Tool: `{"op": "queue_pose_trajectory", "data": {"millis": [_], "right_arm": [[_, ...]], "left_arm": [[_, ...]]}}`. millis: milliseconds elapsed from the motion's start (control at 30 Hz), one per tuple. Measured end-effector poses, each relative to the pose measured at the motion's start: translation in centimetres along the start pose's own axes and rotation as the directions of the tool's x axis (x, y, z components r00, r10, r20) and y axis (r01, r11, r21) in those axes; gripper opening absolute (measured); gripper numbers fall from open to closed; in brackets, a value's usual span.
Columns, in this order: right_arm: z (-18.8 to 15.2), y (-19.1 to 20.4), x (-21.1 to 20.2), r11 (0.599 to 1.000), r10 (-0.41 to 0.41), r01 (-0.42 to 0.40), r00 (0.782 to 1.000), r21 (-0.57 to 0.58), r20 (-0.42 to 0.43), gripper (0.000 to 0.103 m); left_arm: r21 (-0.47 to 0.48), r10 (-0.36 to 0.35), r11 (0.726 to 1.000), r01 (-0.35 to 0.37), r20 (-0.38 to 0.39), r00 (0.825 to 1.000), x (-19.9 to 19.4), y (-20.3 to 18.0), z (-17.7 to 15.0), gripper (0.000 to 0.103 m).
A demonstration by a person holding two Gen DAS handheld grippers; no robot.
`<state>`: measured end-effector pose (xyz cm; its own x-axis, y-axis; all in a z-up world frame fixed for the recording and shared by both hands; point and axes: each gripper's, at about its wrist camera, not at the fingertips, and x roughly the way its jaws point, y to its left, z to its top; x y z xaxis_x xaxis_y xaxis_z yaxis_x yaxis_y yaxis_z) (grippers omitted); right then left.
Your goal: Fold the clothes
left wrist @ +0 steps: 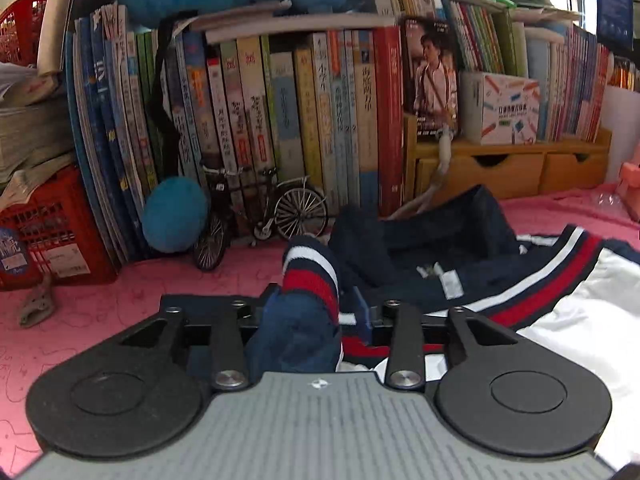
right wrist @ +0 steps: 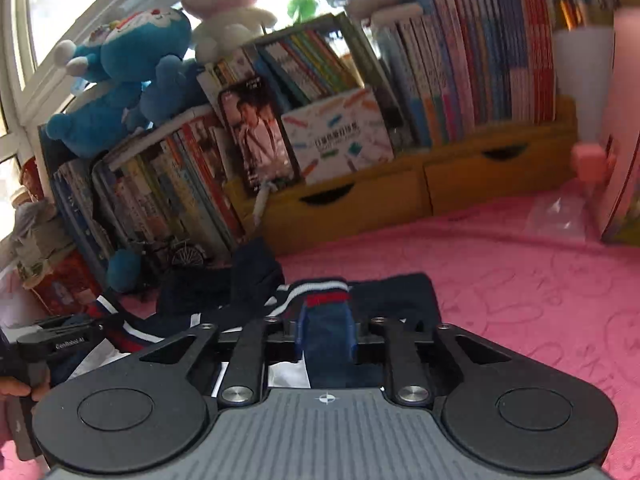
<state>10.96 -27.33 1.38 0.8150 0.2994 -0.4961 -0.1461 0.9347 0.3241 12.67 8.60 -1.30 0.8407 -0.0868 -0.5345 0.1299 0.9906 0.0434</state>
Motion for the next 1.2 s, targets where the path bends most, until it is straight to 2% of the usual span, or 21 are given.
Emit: {"op": "queue_pose_trajectory", "data": {"millis": [67,133,167,200,233,267,333,400,500,533,567,633,700,733,767,833,867,933,1067,1133,1200], "right_arm": [[0.0,0.3,1.2,1.0,-0.01,0.009,0.999,-0.026,-0.039,0.066],[0.1,1.2,2.9,0.998,-0.013,0.008,0.996,-0.06,-0.089,0.077],[0.0,1.7,3.8,0.997,-0.007,-0.001,0.993,-0.072,-0.119,0.068],[-0.2,2.4,4.3,0.994,-0.035,0.021,0.991,-0.104,-0.131,0.053],[-0.4,3.2,4.7,0.988,-0.075,0.056,0.988,-0.144,-0.133,0.024],[-0.6,3.8,4.3,0.984,-0.082,0.064,0.991,-0.164,-0.105,0.014],[-0.5,4.6,2.9,0.979,-0.085,0.08,0.996,-0.19,-0.017,0.011],[0.1,5.4,1.5,0.966,-0.123,0.141,0.988,-0.216,0.094,0.011],[0.8,6.2,2.6,0.92,-0.217,0.261,0.96,-0.292,0.174,0.015],[0.6,6.6,3.9,0.881,-0.269,0.308,0.95,-0.358,0.157,0.022],[0.3,6.9,5.2,0.831,-0.326,0.353,0.935,-0.43,0.137,0.028],[-0.8,7.4,5.3,0.767,-0.375,0.404,0.913,-0.499,0.162,0.029],[-1.6,7.6,3.1,0.743,-0.35,0.42,0.907,-0.52,0.232,0.051],[-1.9,7.8,1.7,0.74,-0.328,0.42,0.907,-0.526,0.263,0.065],[-2.4,8.0,0.4,0.74,-0.301,0.408,0.912,-0.535,0.279,0.067],[-3.3,8.8,-1.8,0.751,-0.25,0.363,0.929,-0.551,0.272,0.067],[-4.0,9.6,-2.7,0.755,-0.216,0.329,0.941,-0.567,0.259,0.066],[-6.2,12.3,-4.2,0.727,-0.138,0.257,0.963,-0.637,0.231,0.066],[-11.9,18.3,-4.8,0.567,-0.02,0.169,0.981,-0.806,0.192,0.065],[-14.1,19.8,-4.2,0.485,-0.022,0.181,0.981,-0.855,0.195,0.064],[-15.4,19.9,-3.2,0.432,-0.07,0.222,0.975,-0.874,0.213,0.063]], "left_arm": [[-0.035,-0.021,0.999,0.02,-0.017,1.0,0.1,1.2,-0.5,0.074],[-0.078,-0.046,0.996,0.043,-0.049,0.998,0.4,2.2,-0.6,0.077],[-0.081,-0.036,0.996,0.03,-0.066,0.997,0.7,2.3,-0.6,0.061],[-0.072,-0.029,0.997,0.025,-0.064,0.997,0.7,2.3,-0.6,0.041],[-0.069,-0.047,0.997,0.044,-0.048,0.998,0.4,2.3,-0.5,0.017],[-0.074,-0.059,0.996,0.058,-0.012,0.998,-0.2,2.3,-0.3,0.016],[-0.055,-0.079,0.995,0.083,0.068,0.995,-1.6,1.9,0.4,0.016],[-0.032,-0.085,0.995,0.089,0.112,0.99,-2.0,1.6,1.1,0.018],[0.069,0.032,0.997,-0.038,0.077,0.997,-0.2,0.4,1.5,0.044],[0.11,0.087,0.99,-0.093,0.057,0.995,0.5,0.0,1.4,0.054],[0.128,0.127,0.983,-0.132,0.051,0.991,0.3,-0.1,1.2,0.056],[0.155,0.202,0.966,-0.206,0.044,0.978,-0.4,0.0,0.8,0.062],[0.142,0.194,0.968,-0.207,0.104,0.975,-3.5,1.0,-0.1,0.073],[0.141,0.218,0.961,-0.238,0.144,0.965,-5.3,1.1,-0.5,0.075],[0.146,0.244,0.951,-0.271,0.182,0.953,-7.1,0.9,-0.8,0.075],[0.14,0.237,0.951,-0.277,0.249,0.939,-10.7,-0.1,-1.9,0.075],[0.146,0.208,0.957,-0.251,0.259,0.943,-12.0,-0.7,-2.4,0.075],[0.18,0.156,0.962,-0.207,0.261,0.953,-13.9,-2.8,-4.1,0.075],[0.279,0.181,0.933,-0.229,0.185,0.966,-12.4,-5.9,-7.1,0.075],[0.314,0.226,0.913,-0.259,0.139,0.964,-10.7,-6.4,-8.2,0.075],[0.325,0.285,0.897,-0.299,0.092,0.954,-9.6,-6.0,-8.4,0.076]]}}
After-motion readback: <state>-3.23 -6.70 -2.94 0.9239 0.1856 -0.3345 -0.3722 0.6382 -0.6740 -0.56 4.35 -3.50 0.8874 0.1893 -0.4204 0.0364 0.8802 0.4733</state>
